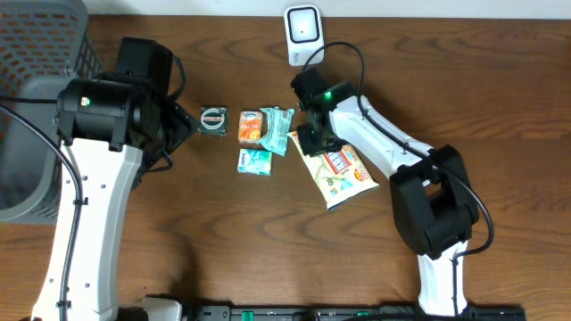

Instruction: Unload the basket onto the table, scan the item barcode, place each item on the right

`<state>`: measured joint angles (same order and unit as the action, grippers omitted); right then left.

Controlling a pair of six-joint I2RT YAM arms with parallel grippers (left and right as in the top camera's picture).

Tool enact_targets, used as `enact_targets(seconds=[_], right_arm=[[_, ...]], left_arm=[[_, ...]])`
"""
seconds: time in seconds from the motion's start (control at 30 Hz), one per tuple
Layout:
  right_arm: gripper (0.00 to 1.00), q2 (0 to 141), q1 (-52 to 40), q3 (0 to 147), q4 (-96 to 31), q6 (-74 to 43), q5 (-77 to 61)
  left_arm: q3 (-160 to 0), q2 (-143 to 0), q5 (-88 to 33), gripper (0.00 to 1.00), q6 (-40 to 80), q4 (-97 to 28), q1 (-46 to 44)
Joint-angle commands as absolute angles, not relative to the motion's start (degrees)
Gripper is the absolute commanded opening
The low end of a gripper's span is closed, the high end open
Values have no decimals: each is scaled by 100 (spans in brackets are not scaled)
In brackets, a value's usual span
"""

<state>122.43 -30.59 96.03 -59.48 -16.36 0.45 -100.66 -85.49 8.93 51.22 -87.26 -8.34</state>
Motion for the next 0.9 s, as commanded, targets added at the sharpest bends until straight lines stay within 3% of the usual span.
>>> enact_targets(seconds=[0.0,0.2,0.53,0.73,0.83,0.87], right_arm=[[31,12219,-2993,10451,-6838,-1710,45],[33,12219,-3094,10744,-8300,-1559,49],[36,12221,-3461,9035,-6914,-1629,86],[39,12125,-3369,9550,-7212,-1708,121],[46,12027,-3127,10160,-7474,-1546,204],[56,11983,-3000,10379,-7526,-1452,202]], left_arm=[[-10057,-8562,928,98,5155,-8759,-805],[-10057,-8562,928,98,5155,-8759,-805],[-10057,-8562,926,98,5155,-8759,-805],[-10057,-8562,928,98,5155,-8759,-805],[-10057,-8562,928,98,5155,-8759,-805],[-10057,-8562,928,98,5155,-8759,-805]])
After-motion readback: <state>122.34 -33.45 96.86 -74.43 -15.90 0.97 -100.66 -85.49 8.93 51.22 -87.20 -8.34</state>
